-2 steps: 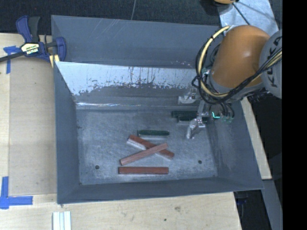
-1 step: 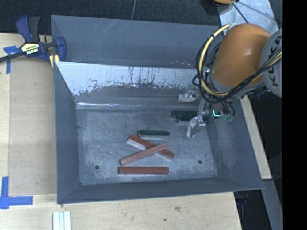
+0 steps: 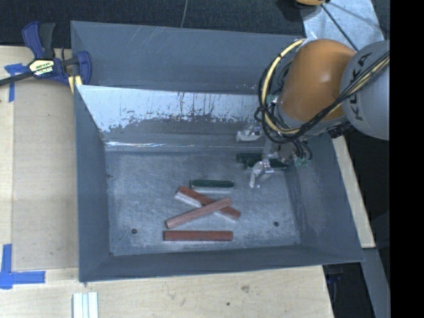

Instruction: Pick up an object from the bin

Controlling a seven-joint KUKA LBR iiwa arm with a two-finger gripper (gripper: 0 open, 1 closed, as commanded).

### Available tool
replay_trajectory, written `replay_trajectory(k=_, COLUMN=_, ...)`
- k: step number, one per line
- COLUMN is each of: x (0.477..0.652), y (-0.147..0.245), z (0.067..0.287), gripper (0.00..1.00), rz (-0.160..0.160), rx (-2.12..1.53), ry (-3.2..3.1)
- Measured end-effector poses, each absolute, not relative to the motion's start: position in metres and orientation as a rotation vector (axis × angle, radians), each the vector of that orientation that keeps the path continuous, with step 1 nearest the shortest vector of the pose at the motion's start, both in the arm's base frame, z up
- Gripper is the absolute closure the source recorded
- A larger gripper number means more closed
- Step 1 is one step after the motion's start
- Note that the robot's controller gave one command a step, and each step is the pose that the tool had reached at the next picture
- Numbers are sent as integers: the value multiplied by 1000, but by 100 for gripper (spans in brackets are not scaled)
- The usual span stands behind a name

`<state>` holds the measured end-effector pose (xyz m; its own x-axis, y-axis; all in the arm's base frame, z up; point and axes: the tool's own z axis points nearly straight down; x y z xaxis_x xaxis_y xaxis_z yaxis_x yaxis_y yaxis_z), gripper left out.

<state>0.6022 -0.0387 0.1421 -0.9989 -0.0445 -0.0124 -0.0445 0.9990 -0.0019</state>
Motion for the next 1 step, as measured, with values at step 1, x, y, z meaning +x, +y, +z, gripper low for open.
replay_trajectory(k=1, x=566, y=0, z=79, gripper=100, rz=-5, rx=-7, ry=3111)
